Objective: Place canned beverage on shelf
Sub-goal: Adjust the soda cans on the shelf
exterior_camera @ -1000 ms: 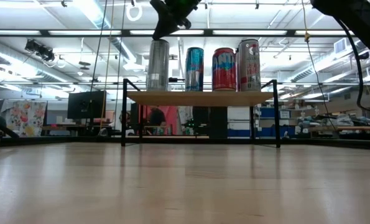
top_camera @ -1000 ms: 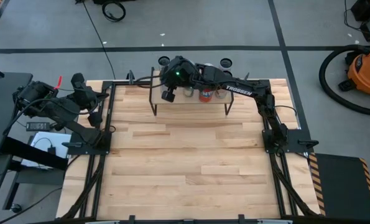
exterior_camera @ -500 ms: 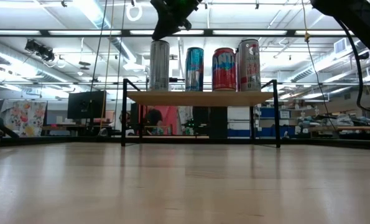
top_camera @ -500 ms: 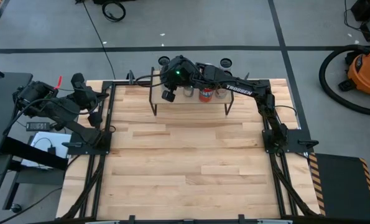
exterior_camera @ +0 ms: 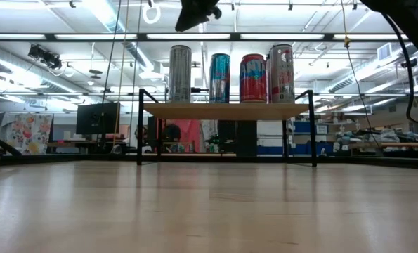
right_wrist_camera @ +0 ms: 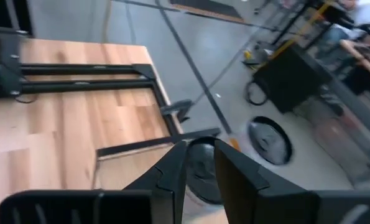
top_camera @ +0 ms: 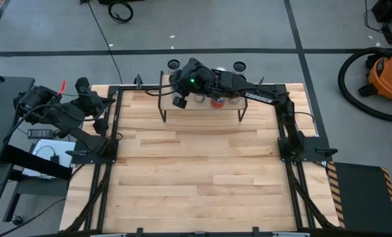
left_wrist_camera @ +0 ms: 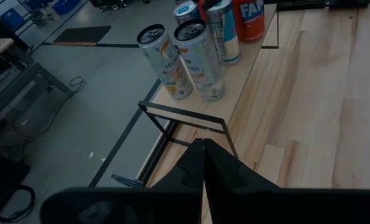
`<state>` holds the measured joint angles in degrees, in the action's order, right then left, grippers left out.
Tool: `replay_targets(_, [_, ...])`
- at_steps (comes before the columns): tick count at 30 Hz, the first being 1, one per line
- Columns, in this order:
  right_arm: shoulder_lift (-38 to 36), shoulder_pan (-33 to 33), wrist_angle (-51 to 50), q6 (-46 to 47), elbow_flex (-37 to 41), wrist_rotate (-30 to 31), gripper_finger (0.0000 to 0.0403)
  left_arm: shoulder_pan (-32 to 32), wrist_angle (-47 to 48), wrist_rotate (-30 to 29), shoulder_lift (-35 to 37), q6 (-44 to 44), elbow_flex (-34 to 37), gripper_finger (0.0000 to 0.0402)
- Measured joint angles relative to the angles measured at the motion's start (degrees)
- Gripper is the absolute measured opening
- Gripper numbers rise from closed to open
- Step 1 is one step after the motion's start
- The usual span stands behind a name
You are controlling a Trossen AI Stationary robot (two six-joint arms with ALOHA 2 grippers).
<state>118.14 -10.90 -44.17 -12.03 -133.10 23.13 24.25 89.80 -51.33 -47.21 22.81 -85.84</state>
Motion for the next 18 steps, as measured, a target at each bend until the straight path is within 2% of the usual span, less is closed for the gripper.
replay_targets(10, [-0.1, -2.5, -3.7, 3.4, 0.0, 3.7, 0.009, 0.0, 0.0, 0.0, 0.0, 0.0, 0.0, 0.0007])
replay_targets(18, [0.4, -5.2, -3.9, 6.1, 0.0, 1.4, 0.0073, 0.0, 0.0, 0.0, 0.0, 0.0, 0.0, 0.0007])
